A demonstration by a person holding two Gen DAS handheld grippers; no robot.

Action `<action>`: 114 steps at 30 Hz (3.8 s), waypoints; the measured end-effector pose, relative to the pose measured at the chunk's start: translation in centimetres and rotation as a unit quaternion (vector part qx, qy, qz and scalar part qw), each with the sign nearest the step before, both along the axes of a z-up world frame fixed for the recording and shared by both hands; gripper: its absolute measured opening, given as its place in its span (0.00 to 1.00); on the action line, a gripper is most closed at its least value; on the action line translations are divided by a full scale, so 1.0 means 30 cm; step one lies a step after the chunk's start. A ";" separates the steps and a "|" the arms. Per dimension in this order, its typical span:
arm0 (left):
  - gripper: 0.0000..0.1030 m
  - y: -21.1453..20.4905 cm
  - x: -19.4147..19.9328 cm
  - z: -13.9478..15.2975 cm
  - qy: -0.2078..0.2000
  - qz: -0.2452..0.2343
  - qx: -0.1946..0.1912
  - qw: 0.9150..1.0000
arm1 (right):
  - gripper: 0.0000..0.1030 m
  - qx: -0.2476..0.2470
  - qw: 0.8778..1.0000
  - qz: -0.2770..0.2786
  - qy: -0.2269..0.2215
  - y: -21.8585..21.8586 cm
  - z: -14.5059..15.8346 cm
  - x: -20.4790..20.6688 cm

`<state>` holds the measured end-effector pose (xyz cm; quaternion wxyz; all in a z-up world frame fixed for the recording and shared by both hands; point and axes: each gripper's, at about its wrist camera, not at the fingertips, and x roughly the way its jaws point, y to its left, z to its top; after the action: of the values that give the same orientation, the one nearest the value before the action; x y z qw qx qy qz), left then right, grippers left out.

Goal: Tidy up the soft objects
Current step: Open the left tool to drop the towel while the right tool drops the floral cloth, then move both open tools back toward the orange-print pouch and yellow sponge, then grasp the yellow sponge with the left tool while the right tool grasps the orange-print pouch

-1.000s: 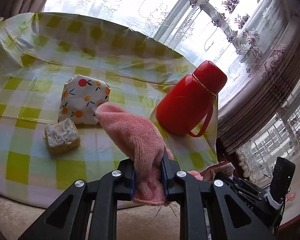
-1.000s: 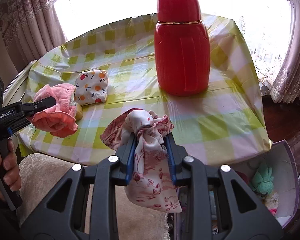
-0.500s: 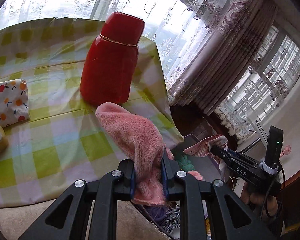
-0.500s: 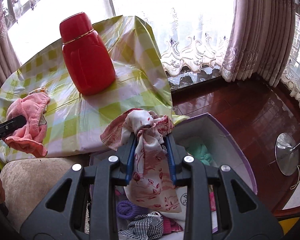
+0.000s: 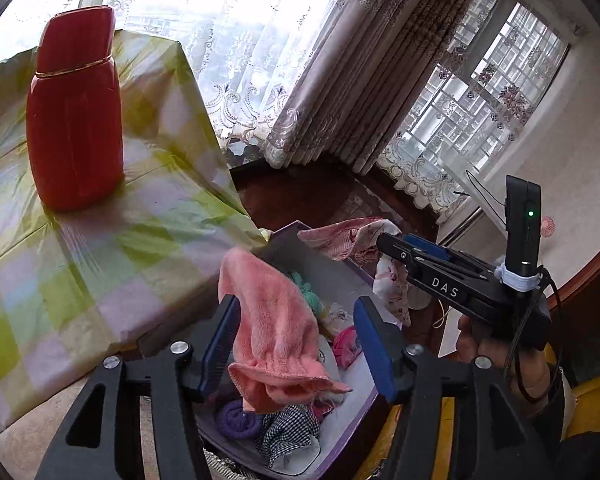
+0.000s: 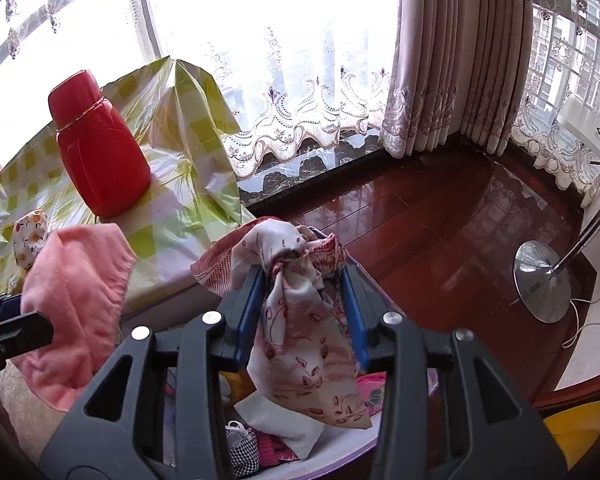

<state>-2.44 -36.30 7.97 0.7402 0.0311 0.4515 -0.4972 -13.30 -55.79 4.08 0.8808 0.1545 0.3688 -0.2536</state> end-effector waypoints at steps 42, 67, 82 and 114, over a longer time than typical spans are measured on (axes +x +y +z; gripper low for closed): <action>0.58 0.784 0.350 -0.101 0.025 0.284 -0.006 0.959 | 0.56 -0.020 0.988 0.153 0.031 0.395 0.002 0.269; 0.72 1.048 0.630 -0.232 0.020 0.353 0.097 0.930 | 0.59 0.020 0.956 0.288 0.050 0.842 -0.084 0.652; 0.72 0.953 0.729 -0.311 -0.030 0.260 0.178 0.949 | 0.85 0.051 0.954 0.294 0.032 0.986 -0.110 0.905; 0.56 1.178 0.684 -0.288 0.016 0.379 0.095 0.920 | 1.00 0.026 0.942 0.331 0.057 1.361 -0.218 1.354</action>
<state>18.09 -0.97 -0.66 0.8595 -0.0799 0.4865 -0.1346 27.33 -14.96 -2.46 0.8882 0.0316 0.4552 0.0531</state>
